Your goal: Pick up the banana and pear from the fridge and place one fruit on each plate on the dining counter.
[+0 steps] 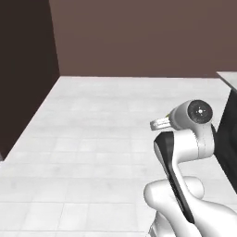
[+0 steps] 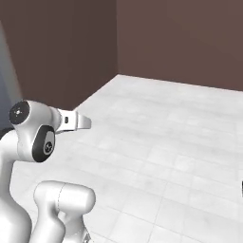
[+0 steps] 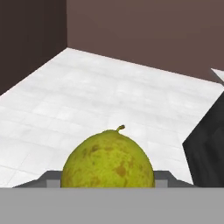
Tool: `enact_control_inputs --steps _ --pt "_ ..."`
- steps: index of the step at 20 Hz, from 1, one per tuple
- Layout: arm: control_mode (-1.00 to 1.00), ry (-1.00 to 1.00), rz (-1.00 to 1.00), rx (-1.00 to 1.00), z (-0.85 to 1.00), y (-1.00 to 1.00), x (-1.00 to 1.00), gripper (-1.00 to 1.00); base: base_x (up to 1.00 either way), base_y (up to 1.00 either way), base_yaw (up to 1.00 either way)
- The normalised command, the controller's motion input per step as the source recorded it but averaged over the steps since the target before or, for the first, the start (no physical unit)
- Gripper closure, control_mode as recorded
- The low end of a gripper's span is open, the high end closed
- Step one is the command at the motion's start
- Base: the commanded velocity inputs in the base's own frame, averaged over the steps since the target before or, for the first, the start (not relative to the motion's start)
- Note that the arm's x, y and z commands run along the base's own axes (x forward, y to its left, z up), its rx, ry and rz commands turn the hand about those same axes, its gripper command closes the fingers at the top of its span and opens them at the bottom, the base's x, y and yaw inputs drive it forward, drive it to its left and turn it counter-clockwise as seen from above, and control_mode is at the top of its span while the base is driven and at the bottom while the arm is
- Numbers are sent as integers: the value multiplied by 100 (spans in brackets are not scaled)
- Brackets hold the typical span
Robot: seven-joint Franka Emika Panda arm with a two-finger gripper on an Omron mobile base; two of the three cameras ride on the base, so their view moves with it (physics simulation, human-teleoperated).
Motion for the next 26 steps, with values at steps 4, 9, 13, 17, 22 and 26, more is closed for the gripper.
enact_control_inputs --steps 4,9,13,17,22,26 --pt "100 0 0 0 0 0 0 100 98 28 -34" --pt "100 0 0 0 0 0 0 100 100 33 -41" --pt "100 0 0 0 0 0 0 100 100 49 -39" --pt "100 0 0 0 0 0 0 100 100 57 -38" --pt "100 0 0 0 0 0 0 100 100 60 -39" --pt "100 0 0 0 0 0 0 100 100 59 -39"
